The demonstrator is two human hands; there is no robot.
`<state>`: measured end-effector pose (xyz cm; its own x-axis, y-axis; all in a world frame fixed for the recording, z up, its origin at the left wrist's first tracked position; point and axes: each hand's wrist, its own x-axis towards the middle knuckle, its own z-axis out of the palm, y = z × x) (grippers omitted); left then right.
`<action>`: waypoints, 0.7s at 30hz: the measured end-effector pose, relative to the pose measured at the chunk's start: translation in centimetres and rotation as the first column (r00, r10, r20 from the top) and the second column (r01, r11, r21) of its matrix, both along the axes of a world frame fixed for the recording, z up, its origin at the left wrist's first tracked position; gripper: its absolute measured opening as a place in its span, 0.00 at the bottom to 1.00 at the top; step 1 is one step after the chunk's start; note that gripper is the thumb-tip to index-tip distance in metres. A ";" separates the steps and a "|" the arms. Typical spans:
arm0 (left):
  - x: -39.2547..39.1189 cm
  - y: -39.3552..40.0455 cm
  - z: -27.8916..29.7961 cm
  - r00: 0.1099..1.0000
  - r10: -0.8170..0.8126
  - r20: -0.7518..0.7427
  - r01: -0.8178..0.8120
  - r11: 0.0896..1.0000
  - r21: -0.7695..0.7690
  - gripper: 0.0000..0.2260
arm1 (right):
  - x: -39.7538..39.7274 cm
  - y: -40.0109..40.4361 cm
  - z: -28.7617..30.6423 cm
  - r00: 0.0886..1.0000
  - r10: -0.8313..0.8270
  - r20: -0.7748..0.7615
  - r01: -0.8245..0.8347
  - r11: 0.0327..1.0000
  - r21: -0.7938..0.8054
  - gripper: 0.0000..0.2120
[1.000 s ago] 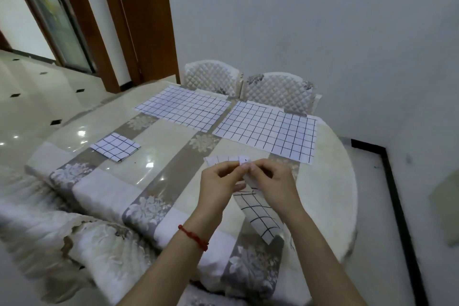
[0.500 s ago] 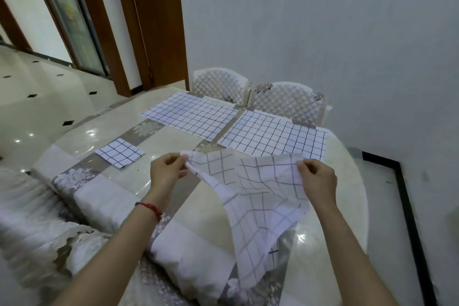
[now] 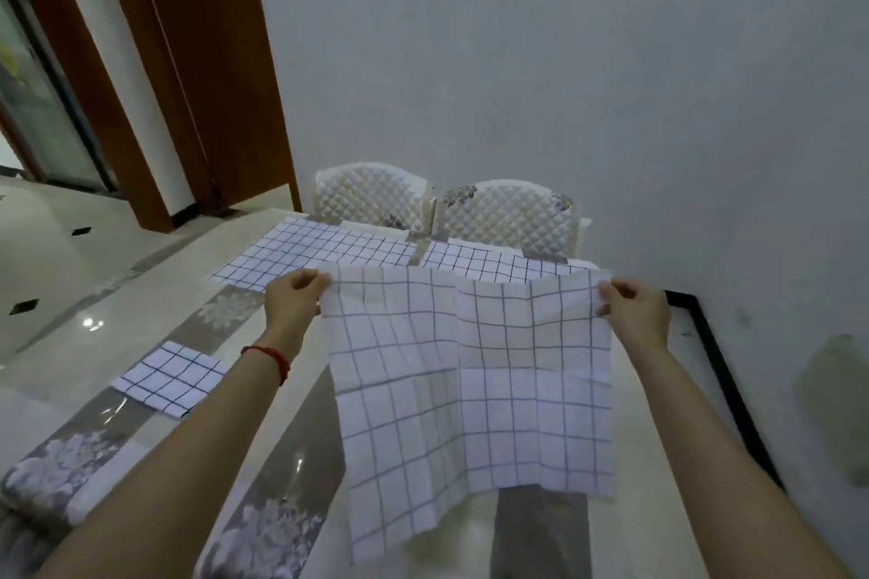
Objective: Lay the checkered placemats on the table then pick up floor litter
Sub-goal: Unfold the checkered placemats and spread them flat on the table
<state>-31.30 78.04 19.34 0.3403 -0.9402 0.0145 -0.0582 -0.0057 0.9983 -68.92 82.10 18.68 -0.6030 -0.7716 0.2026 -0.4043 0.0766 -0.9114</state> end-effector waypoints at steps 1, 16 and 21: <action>0.4 -1.1 0.3 1.000 -0.024 0.003 0.024 1.000 -0.017 0.08 | 0.0 -0.4 0.0 0.999 -0.023 0.028 0.024 0.999 -0.021 0.06; 6.3 -3.7 -0.1 0.979 -0.197 0.042 0.201 0.944 -0.261 0.10 | 3.7 9.0 -3.3 0.946 -0.186 0.265 0.271 0.903 -0.334 0.17; 7.8 0.0 -5.3 0.953 -0.253 0.164 0.281 0.944 -0.173 0.11 | 4.0 12.6 -8.2 0.936 -0.200 0.289 0.273 0.931 -0.241 0.24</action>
